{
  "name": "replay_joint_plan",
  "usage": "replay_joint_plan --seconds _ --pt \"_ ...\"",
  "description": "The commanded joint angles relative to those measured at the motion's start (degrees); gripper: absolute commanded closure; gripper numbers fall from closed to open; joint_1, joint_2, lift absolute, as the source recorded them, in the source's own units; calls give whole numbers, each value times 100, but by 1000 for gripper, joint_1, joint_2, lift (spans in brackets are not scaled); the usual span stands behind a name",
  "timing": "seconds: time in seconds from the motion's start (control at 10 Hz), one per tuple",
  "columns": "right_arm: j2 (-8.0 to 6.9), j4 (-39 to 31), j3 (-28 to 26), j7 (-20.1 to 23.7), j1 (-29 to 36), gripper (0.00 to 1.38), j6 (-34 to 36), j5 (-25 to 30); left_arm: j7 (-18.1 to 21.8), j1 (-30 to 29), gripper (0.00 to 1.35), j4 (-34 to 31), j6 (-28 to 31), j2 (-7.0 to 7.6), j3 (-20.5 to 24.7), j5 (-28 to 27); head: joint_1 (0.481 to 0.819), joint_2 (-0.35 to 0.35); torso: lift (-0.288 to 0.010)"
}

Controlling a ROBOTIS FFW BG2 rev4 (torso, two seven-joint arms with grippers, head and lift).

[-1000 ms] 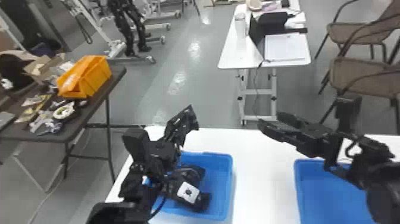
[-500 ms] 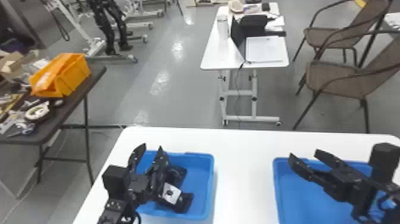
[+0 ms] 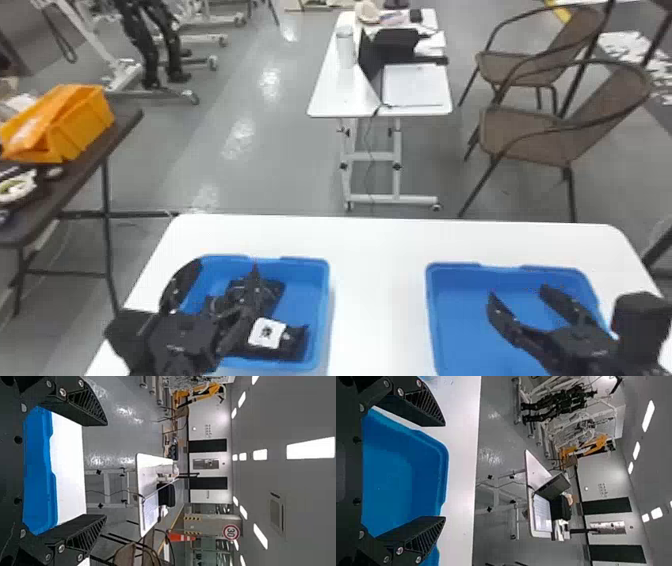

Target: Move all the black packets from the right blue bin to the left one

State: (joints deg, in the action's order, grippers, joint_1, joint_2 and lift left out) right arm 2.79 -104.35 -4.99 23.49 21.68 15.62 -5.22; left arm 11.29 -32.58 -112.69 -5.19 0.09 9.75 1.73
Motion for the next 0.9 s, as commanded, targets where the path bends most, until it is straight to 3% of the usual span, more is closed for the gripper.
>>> replay_joint_plan --seconds 0.0,0.2,0.4,0.7,0.8 --pt "-284 -410 -231 -64 706 199 -208 293 4 -539 199 -376 -79 -24 54 64 695 114 0" --pt "-284 -859 -494 -46 1453 199 -630 663 215 -1005 131 -886 325 -24 10 64 695 88 0" --pt "-284 -990 -565 -178 1954 199 -1193 671 -136 -1216 101 -1009 352 -24 -193 73 695 47 0" --pt "-284 -938 -784 139 1866 199 -1457 979 -637 -1312 107 -1036 79 -24 -360 -24 695 12 0" --pt "-284 -929 -784 147 1866 199 -1500 979 -787 -1312 107 -1036 18 79 -430 -41 695 14 0"
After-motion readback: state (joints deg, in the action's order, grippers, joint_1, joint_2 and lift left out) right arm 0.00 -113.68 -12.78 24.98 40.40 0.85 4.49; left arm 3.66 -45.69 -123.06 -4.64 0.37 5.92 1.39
